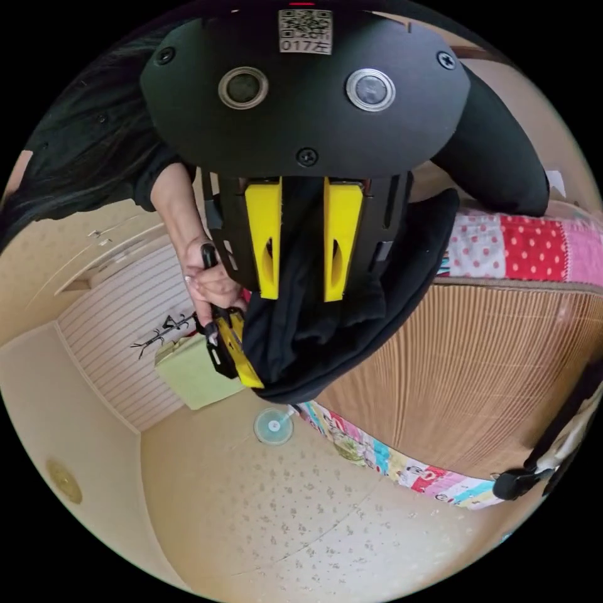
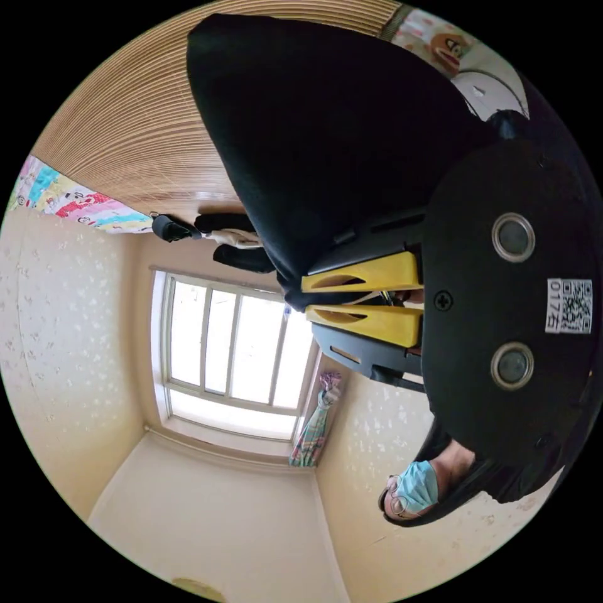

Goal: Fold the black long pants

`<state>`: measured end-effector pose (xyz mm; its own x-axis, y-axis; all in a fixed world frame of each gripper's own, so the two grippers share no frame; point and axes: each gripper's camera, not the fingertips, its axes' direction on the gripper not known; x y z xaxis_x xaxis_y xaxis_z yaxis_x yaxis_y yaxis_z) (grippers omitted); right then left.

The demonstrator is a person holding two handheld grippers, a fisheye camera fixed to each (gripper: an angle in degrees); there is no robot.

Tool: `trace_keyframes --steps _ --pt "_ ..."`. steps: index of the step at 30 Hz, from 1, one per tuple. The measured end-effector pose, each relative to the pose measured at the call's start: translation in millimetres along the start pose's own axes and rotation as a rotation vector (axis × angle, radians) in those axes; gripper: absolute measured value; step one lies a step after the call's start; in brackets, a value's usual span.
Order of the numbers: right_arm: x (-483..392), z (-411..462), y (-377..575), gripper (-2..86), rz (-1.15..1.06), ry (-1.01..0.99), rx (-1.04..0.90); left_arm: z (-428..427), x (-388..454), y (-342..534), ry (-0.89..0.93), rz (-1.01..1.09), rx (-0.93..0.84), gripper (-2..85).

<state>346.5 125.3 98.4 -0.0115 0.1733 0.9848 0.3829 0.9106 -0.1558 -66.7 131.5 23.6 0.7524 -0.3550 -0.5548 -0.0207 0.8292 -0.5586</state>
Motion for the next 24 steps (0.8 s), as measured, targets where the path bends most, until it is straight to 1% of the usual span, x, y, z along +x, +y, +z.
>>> trace_keyframes --steps 3,4,5,6,7,8,9,11,13,15,16,18,19,20,21,22,23,24 --pt "-6 -40 9 3.5 0.018 -0.114 0.073 -5 20 -1 0.058 0.096 -0.005 4.6" --pt "-11 -57 12 3.5 0.009 -0.179 0.091 -16 24 -2 0.108 0.127 0.009 3.8" --pt "-19 -74 15 3.5 -0.016 -0.259 0.103 -32 22 -5 0.199 0.134 0.035 3.3" --pt "-25 -81 16 3.4 -0.038 -0.300 0.107 -41 20 -7 0.252 0.137 0.054 2.9" --pt "-43 -94 16 3.4 -0.106 -0.369 0.100 -61 18 -12 0.379 0.152 0.108 2.3" --pt "-69 -104 14 3.4 -0.190 -0.401 0.077 -79 20 -20 0.461 0.172 0.146 1.9" --pt "-83 -109 12 3.4 -0.229 -0.403 0.073 -89 24 -26 0.476 0.191 0.161 1.8" --pt "-142 -128 0 3.4 -0.352 -0.363 0.082 -127 46 -54 0.457 0.285 0.202 1.5" --pt "-179 -150 -19 3.4 -0.429 -0.335 0.120 -157 57 -80 0.442 0.310 0.244 1.3" --pt "-200 -179 -41 3.4 -0.447 -0.381 0.206 -188 58 -107 0.439 0.336 0.302 1.4" --pt "-211 -200 -59 3.5 -0.482 -0.440 0.248 -208 55 -126 0.415 0.345 0.346 1.6" --pt "-230 -236 -86 3.6 -0.647 -0.505 0.286 -240 42 -149 0.368 0.343 0.433 2.0" --pt "-237 -265 -98 3.8 -0.754 -0.491 0.336 -255 26 -163 0.365 0.300 0.458 2.4" --pt "-234 -296 -107 4.0 -0.781 -0.404 0.420 -263 6 -172 0.385 0.248 0.480 2.9" --pt "-228 -309 -114 4.1 -0.735 -0.329 0.455 -263 -3 -174 0.379 0.226 0.486 3.2" --pt "-213 -325 -132 4.6 -0.580 -0.102 0.484 -252 -18 -180 0.327 0.178 0.457 3.8" --pt "-187 -333 -150 5.2 -0.401 0.133 0.485 -231 -37 -184 0.247 0.104 0.382 4.5" --pt "-171 -336 -156 5.4 -0.326 0.216 0.485 -219 -48 -184 0.202 0.059 0.350 4.7"
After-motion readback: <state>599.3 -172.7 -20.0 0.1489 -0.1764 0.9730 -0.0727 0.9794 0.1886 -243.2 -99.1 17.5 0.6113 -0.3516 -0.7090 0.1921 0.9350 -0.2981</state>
